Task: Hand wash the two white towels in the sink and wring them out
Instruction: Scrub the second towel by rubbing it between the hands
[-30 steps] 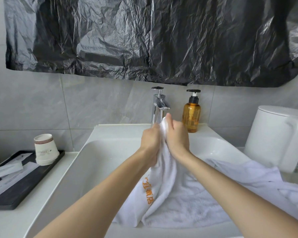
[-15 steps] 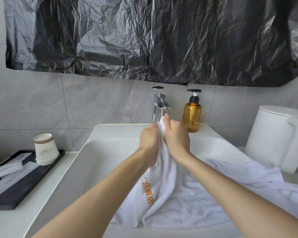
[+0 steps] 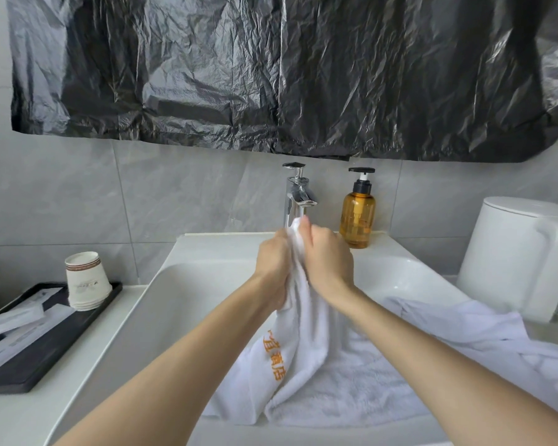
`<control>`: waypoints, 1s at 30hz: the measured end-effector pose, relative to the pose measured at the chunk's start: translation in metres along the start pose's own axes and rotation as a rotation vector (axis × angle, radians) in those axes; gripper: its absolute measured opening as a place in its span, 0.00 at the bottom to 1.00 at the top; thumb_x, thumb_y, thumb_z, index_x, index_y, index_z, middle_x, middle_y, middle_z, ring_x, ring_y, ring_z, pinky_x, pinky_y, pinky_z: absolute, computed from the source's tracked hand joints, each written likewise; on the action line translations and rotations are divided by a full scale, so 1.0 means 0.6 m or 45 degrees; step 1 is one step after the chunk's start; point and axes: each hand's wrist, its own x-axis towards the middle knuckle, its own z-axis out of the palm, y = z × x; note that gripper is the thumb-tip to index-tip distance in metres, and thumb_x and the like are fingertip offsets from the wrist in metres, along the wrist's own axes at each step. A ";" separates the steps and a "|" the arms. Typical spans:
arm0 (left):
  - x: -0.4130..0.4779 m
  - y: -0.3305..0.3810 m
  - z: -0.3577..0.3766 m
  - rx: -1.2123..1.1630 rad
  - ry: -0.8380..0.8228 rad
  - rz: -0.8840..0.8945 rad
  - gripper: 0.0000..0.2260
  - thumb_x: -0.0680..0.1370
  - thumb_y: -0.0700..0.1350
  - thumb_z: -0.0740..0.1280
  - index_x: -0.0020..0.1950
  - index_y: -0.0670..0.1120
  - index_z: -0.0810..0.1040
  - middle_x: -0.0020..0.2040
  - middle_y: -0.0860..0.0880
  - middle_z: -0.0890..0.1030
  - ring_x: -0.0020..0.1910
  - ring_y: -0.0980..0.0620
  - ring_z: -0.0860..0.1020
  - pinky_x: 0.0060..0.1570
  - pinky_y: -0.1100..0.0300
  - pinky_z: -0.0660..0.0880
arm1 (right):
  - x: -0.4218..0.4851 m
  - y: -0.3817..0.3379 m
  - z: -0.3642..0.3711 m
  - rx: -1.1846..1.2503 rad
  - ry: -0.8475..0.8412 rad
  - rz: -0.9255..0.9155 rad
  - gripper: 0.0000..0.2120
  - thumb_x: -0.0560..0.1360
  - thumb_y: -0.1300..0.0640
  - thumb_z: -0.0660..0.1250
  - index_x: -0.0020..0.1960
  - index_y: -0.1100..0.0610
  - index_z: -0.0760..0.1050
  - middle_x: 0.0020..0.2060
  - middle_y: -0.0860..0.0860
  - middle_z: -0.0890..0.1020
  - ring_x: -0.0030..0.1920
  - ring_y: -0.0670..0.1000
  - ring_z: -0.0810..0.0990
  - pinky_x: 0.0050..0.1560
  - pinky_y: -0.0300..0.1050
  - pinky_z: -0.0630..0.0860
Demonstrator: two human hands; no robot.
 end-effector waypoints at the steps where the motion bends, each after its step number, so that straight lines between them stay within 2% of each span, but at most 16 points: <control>1: -0.001 0.001 0.003 0.001 0.000 -0.001 0.14 0.81 0.45 0.59 0.36 0.44 0.73 0.31 0.47 0.76 0.29 0.51 0.75 0.26 0.64 0.69 | 0.000 0.005 0.000 -0.032 0.038 -0.015 0.25 0.84 0.47 0.48 0.33 0.57 0.68 0.37 0.63 0.81 0.42 0.64 0.78 0.36 0.49 0.62; 4: 0.011 0.008 -0.005 0.083 0.091 0.076 0.17 0.81 0.41 0.58 0.32 0.45 0.66 0.25 0.50 0.70 0.25 0.53 0.69 0.22 0.66 0.63 | -0.033 -0.006 0.007 -0.005 0.072 -0.274 0.25 0.82 0.45 0.52 0.29 0.54 0.59 0.24 0.59 0.74 0.29 0.64 0.73 0.30 0.46 0.59; 5: 0.012 0.006 -0.007 0.090 0.073 0.092 0.18 0.81 0.41 0.59 0.31 0.45 0.65 0.23 0.51 0.69 0.23 0.54 0.68 0.21 0.66 0.63 | -0.033 -0.010 0.008 0.023 0.079 -0.286 0.26 0.82 0.45 0.53 0.28 0.55 0.56 0.22 0.57 0.70 0.28 0.63 0.70 0.30 0.46 0.58; 7: 0.002 -0.001 -0.001 0.062 -0.015 0.073 0.17 0.82 0.43 0.60 0.32 0.44 0.70 0.24 0.51 0.73 0.25 0.54 0.72 0.24 0.66 0.66 | -0.006 -0.006 0.005 0.110 0.088 -0.109 0.27 0.83 0.47 0.53 0.27 0.55 0.56 0.23 0.54 0.67 0.30 0.61 0.68 0.32 0.48 0.60; 8: -0.001 -0.004 0.004 0.041 -0.039 0.053 0.16 0.82 0.44 0.60 0.34 0.44 0.72 0.28 0.49 0.76 0.28 0.53 0.74 0.26 0.65 0.69 | 0.005 -0.001 0.003 0.113 0.083 -0.005 0.27 0.83 0.48 0.53 0.27 0.55 0.56 0.24 0.55 0.67 0.32 0.61 0.69 0.33 0.49 0.61; 9: -0.001 -0.003 0.006 0.014 -0.036 0.029 0.16 0.82 0.45 0.59 0.36 0.44 0.73 0.30 0.48 0.76 0.29 0.52 0.75 0.26 0.65 0.69 | 0.004 0.002 0.001 0.079 0.104 -0.006 0.26 0.83 0.48 0.53 0.28 0.56 0.56 0.25 0.57 0.70 0.32 0.62 0.70 0.33 0.50 0.63; 11: 0.004 0.006 0.003 0.045 0.046 0.030 0.16 0.82 0.44 0.58 0.34 0.44 0.70 0.29 0.48 0.73 0.27 0.52 0.72 0.24 0.66 0.66 | -0.020 0.006 0.011 0.044 0.119 -0.188 0.23 0.82 0.46 0.52 0.30 0.54 0.57 0.25 0.61 0.74 0.30 0.64 0.72 0.30 0.49 0.65; 13: 0.012 0.007 -0.004 0.111 0.071 0.074 0.16 0.81 0.42 0.59 0.33 0.45 0.67 0.28 0.49 0.70 0.26 0.54 0.69 0.22 0.66 0.64 | -0.035 0.002 0.016 0.040 0.108 -0.302 0.23 0.81 0.45 0.51 0.29 0.52 0.56 0.23 0.60 0.74 0.27 0.63 0.71 0.29 0.46 0.62; 15: 0.010 0.001 -0.001 0.106 -0.012 0.073 0.16 0.82 0.45 0.60 0.34 0.45 0.71 0.28 0.50 0.75 0.27 0.54 0.74 0.26 0.66 0.68 | -0.002 0.003 0.012 0.065 0.101 -0.161 0.26 0.83 0.46 0.52 0.28 0.54 0.56 0.27 0.62 0.75 0.31 0.62 0.72 0.32 0.47 0.60; 17: 0.009 -0.004 0.008 0.121 -0.079 0.056 0.16 0.83 0.50 0.59 0.40 0.44 0.77 0.35 0.47 0.81 0.35 0.50 0.79 0.34 0.61 0.72 | 0.019 0.010 0.003 0.074 0.084 0.068 0.26 0.84 0.48 0.51 0.28 0.54 0.56 0.29 0.61 0.73 0.35 0.62 0.72 0.35 0.49 0.61; 19: 0.018 0.001 0.006 0.096 -0.033 0.032 0.15 0.82 0.49 0.58 0.39 0.45 0.75 0.37 0.46 0.79 0.37 0.48 0.78 0.36 0.60 0.71 | -0.003 0.016 0.006 0.059 0.122 -0.088 0.26 0.84 0.49 0.52 0.27 0.53 0.56 0.28 0.61 0.74 0.33 0.63 0.73 0.34 0.49 0.61; 22: 0.029 0.003 -0.011 0.079 0.017 0.042 0.14 0.81 0.42 0.58 0.35 0.45 0.68 0.30 0.48 0.72 0.30 0.51 0.72 0.32 0.61 0.67 | -0.033 0.009 0.014 0.056 0.056 -0.384 0.26 0.82 0.46 0.51 0.26 0.50 0.53 0.22 0.58 0.72 0.26 0.60 0.69 0.30 0.46 0.59; 23: 0.030 0.000 -0.014 0.080 -0.013 0.031 0.13 0.81 0.43 0.59 0.36 0.45 0.71 0.30 0.48 0.75 0.30 0.51 0.74 0.33 0.62 0.70 | -0.019 0.010 0.014 0.027 0.013 -0.326 0.26 0.82 0.45 0.49 0.27 0.51 0.54 0.22 0.57 0.70 0.28 0.60 0.70 0.31 0.46 0.60; 25: 0.031 -0.006 -0.013 0.097 -0.127 0.003 0.15 0.82 0.49 0.59 0.42 0.43 0.77 0.37 0.45 0.81 0.38 0.48 0.80 0.43 0.59 0.75 | 0.013 0.018 0.009 0.007 -0.077 -0.085 0.26 0.83 0.46 0.49 0.27 0.52 0.57 0.25 0.54 0.68 0.33 0.61 0.72 0.34 0.49 0.62; 26: 0.029 -0.006 -0.014 0.131 -0.170 -0.009 0.17 0.83 0.52 0.59 0.45 0.42 0.79 0.41 0.44 0.82 0.42 0.46 0.81 0.47 0.57 0.76 | 0.020 0.029 0.008 -0.001 -0.107 -0.056 0.26 0.84 0.47 0.49 0.27 0.52 0.58 0.25 0.53 0.67 0.34 0.60 0.72 0.35 0.49 0.62; 30: 0.046 0.016 -0.035 0.324 -0.140 0.065 0.28 0.81 0.62 0.56 0.56 0.37 0.80 0.49 0.42 0.84 0.49 0.46 0.82 0.55 0.55 0.77 | 0.017 0.045 -0.011 0.235 -0.272 -0.178 0.26 0.82 0.47 0.55 0.28 0.51 0.55 0.23 0.47 0.59 0.26 0.47 0.59 0.31 0.47 0.56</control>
